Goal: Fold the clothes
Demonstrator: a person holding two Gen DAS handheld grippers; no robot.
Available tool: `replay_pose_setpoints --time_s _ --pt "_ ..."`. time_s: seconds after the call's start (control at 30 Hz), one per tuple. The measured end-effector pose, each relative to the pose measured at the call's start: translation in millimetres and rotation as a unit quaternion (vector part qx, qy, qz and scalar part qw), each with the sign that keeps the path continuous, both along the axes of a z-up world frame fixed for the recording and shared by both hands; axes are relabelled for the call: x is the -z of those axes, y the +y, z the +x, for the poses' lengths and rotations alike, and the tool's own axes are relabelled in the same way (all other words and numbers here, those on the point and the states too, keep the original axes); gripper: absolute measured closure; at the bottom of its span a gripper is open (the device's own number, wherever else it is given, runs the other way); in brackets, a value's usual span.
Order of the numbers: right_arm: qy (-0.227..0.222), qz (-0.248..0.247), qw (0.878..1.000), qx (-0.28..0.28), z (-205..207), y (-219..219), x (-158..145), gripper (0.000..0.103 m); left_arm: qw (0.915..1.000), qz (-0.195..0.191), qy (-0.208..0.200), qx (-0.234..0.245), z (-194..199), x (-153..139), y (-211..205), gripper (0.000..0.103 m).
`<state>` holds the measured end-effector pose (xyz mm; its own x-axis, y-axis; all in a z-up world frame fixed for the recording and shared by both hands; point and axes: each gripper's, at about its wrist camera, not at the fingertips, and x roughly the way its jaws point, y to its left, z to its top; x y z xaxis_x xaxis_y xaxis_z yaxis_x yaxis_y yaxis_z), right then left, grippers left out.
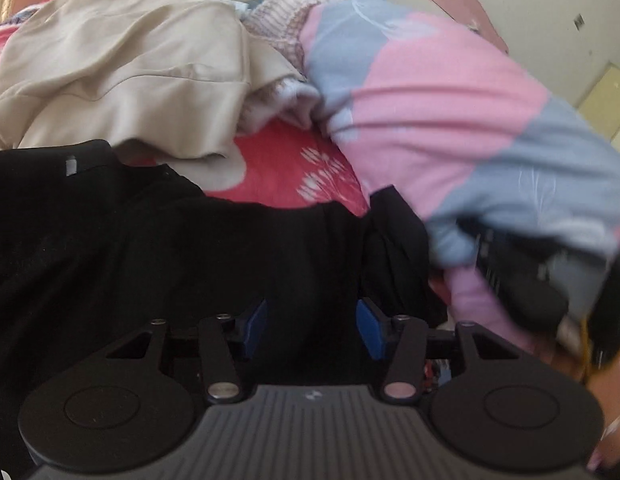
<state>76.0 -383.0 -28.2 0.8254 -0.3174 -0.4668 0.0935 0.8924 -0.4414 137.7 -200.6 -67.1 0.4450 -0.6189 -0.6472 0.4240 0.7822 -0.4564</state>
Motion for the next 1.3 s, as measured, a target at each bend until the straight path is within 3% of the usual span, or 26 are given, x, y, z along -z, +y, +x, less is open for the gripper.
replay_pose_setpoints --time_s 0.07,0.2,0.3,0.5,0.63,0.73,0.8,0.9,1.0,1.13,1.2,1.3 --pt "-0.003 -0.009 1.0 0.007 9 -12 -12 0.103 0.9994 0.015 -0.021 0.021 -6 -1 -5 0.053" --pt "-0.012 0.021 0.999 0.042 29 -41 -32 0.103 0.9941 0.071 -0.068 0.045 -6 0 -20 0.053" --pt "-0.007 0.029 0.998 0.054 32 -37 -30 0.103 0.9925 0.098 -0.064 0.034 0 7 -21 0.053" --pt "0.009 0.024 0.999 -0.043 -5 21 -17 0.1 0.9957 0.078 -0.05 -0.001 4 8 -4 0.053" --pt "0.068 0.016 0.99 -0.126 2 54 5 0.101 0.995 0.092 -0.028 -0.026 7 12 -3 0.053" --pt "0.134 0.014 0.987 -0.086 32 39 42 0.101 0.9948 0.093 -0.025 -0.033 6 14 0 0.053" --pt "0.164 -0.015 0.986 -0.023 38 19 60 0.1 0.9951 0.089 -0.02 -0.038 6 14 3 0.054" --pt "0.153 -0.085 0.984 0.023 29 12 63 0.103 0.9957 0.078 -0.01 -0.048 8 13 10 0.055" --pt "0.121 -0.152 0.981 -0.015 9 43 52 0.102 0.9956 0.077 -0.007 -0.053 9 12 14 0.055" --pt "0.078 -0.177 0.976 -0.099 -7 82 44 0.102 0.9949 0.073 -0.006 -0.068 7 12 18 0.055" --pt "0.092 -0.17 0.973 -0.124 6 85 56 0.102 0.994 0.07 -0.009 -0.083 6 10 21 0.055" --pt "0.149 -0.171 0.972 -0.06 32 53 81 0.102 0.9919 0.075 -0.01 -0.102 5 5 32 0.054"
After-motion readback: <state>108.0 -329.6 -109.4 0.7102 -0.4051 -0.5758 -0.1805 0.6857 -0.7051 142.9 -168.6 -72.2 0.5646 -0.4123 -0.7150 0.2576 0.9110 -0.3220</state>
